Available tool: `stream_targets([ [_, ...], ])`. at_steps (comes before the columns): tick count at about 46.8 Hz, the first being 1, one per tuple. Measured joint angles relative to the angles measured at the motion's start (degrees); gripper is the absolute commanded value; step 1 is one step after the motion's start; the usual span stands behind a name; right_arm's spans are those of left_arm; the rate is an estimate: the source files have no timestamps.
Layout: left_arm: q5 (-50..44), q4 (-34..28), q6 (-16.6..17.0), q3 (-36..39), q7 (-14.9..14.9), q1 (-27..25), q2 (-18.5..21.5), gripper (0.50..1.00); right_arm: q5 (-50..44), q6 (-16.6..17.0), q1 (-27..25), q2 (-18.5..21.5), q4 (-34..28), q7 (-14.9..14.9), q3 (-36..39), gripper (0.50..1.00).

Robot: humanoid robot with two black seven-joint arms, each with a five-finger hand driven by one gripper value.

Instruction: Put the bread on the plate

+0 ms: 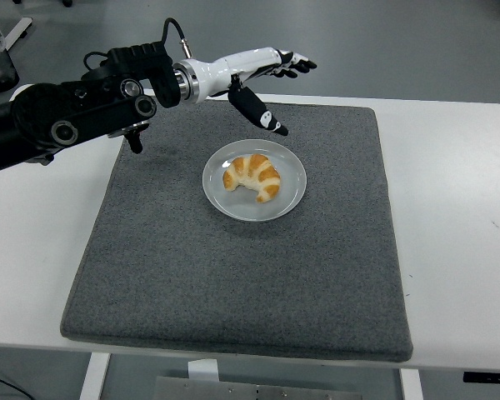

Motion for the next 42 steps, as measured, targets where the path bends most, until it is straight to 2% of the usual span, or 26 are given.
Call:
stream_targets([
  [8,-23.08,0.04,-0.01,-5.03,0.07,0.48,3.39,0.999,0.0,0.0,-0.05,0.0,0.0,-0.01,0.0,0.954],
  [12,-31.13,0.15,0.0,-7.77,-0.02,1.41,5.02,0.999,0.0,0.0,-0.03,0.0,0.0,0.0,0.0,0.954],
  [18,-36.36,0.32,0.51,-13.0,-0.14,4.84,7.42,0.996,0.0,0.0,-0.03,0.0,0.0,0.0,0.0,0.954],
  [25,-38.5,-0.06,0.63,-22.39,0.25,11.86,10.36,0.996,0.0,0.0,-0.03,0.0,0.0,0.0,0.0,0.954],
  [34,-48.63,-0.59,1.21,-29.25,5.71,18.51,14.76,0.999,0.0,0.0,0.02,0.0,0.0,0.0,0.0,0.954],
  [42,-57.37,-0.41,0.83,-30.47,6.49,22.5,17.04,0.999,0.0,0.0,-0.04,0.0,0.0,0.0,0.0,0.954],
])
